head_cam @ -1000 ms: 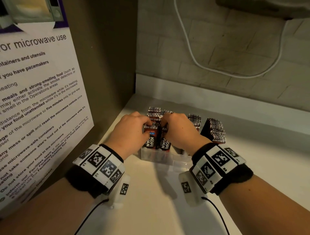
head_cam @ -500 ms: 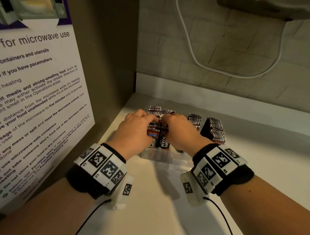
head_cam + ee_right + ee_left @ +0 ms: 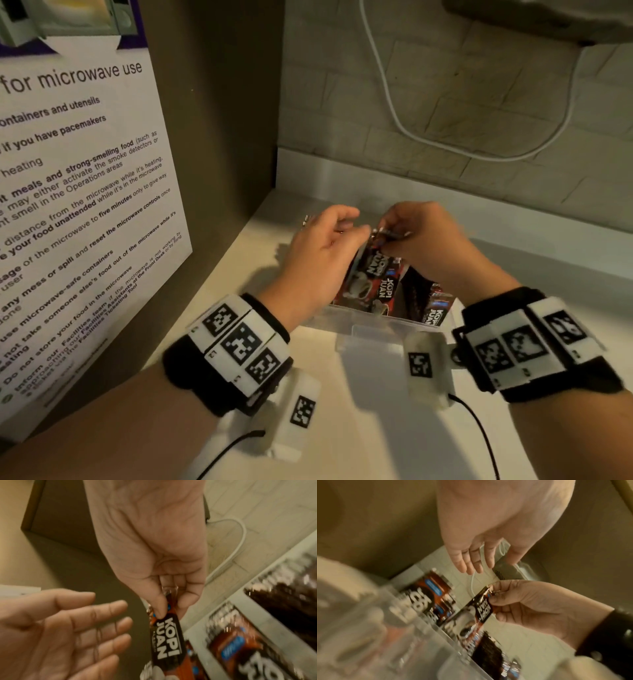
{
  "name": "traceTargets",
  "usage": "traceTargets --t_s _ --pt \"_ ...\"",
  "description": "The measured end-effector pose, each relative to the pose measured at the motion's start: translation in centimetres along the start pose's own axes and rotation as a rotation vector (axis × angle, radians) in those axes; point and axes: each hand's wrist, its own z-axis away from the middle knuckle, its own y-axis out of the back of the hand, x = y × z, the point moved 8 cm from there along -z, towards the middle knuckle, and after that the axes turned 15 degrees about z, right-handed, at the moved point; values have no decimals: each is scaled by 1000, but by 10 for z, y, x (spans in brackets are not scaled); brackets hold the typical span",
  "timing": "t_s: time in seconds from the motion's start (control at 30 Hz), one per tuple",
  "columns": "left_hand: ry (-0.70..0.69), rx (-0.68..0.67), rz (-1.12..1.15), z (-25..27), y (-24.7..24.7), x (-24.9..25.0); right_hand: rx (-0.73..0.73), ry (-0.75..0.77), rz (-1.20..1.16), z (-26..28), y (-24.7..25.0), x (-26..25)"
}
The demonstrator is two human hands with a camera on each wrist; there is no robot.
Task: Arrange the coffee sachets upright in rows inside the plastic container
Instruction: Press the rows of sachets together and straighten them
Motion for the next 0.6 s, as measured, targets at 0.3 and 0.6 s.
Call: traceTargets --t_s 0.3,0.6 --pt "556 -66 569 0 -73 -34 -8 -14 367 23 -19 11" --pt "733 -64 626 -11 -83 -65 -8 -150 404 37 -45 4"
